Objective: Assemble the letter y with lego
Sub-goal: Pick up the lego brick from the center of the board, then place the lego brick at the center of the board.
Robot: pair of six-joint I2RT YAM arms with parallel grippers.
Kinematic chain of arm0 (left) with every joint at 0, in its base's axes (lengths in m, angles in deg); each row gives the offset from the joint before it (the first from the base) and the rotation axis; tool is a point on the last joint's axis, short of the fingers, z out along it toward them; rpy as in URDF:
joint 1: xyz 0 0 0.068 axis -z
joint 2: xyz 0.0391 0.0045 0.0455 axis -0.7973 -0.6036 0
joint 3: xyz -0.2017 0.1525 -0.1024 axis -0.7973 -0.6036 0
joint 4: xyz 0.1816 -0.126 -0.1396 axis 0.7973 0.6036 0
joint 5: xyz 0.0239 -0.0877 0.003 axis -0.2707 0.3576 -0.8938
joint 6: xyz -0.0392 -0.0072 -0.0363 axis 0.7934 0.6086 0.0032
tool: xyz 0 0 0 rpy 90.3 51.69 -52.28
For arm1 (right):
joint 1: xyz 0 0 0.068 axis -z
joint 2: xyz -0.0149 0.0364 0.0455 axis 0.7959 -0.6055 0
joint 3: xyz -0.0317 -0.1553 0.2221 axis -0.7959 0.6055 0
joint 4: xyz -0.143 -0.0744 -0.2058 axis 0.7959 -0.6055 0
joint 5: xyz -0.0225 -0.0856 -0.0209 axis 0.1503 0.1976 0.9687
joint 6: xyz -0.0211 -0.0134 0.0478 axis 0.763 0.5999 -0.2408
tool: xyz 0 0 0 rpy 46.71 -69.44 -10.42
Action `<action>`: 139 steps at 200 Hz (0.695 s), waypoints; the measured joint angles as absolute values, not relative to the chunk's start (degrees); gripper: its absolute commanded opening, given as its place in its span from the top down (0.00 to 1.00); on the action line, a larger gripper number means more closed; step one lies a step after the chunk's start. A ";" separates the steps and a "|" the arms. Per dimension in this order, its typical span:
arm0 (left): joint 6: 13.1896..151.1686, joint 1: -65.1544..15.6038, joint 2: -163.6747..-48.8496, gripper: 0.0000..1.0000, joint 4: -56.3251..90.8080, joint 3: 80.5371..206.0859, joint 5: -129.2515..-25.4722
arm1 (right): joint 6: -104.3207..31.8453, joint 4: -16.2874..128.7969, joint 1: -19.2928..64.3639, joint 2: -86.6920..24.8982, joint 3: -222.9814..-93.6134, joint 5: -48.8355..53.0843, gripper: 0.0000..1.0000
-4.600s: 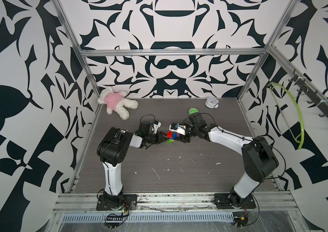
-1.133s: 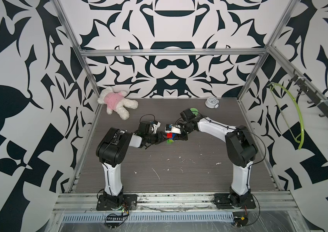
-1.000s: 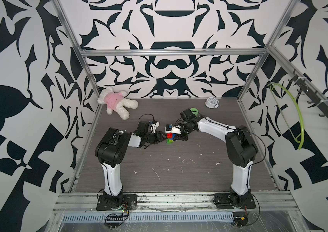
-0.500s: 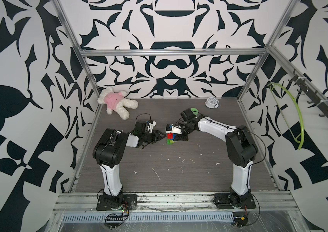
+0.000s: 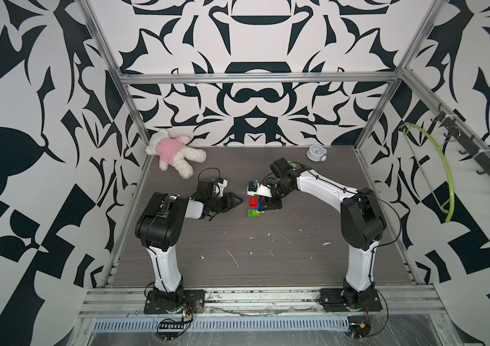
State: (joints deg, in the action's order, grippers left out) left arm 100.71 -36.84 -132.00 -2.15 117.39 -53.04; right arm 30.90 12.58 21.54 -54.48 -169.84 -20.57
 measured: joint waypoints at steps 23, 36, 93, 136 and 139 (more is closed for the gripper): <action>100.73 -37.19 -131.78 0.45 -1.73 117.39 -53.12 | 29.13 9.07 21.54 -54.28 -170.38 -22.48 0.70; 100.75 -37.74 -131.54 0.46 -1.21 117.36 -53.17 | 28.06 6.84 21.62 -54.28 -170.84 -23.68 0.71; 100.95 -39.38 -130.64 0.45 0.08 116.93 -53.28 | 26.49 -5.73 22.28 -56.49 -178.16 -29.62 0.71; 100.97 -39.49 -130.45 0.46 0.25 116.80 -53.49 | 26.31 -12.46 22.41 -65.14 -184.06 -31.70 0.70; 100.97 -39.49 -130.45 0.46 0.25 116.80 -53.49 | 26.27 -12.92 22.41 -65.80 -184.37 -31.74 0.70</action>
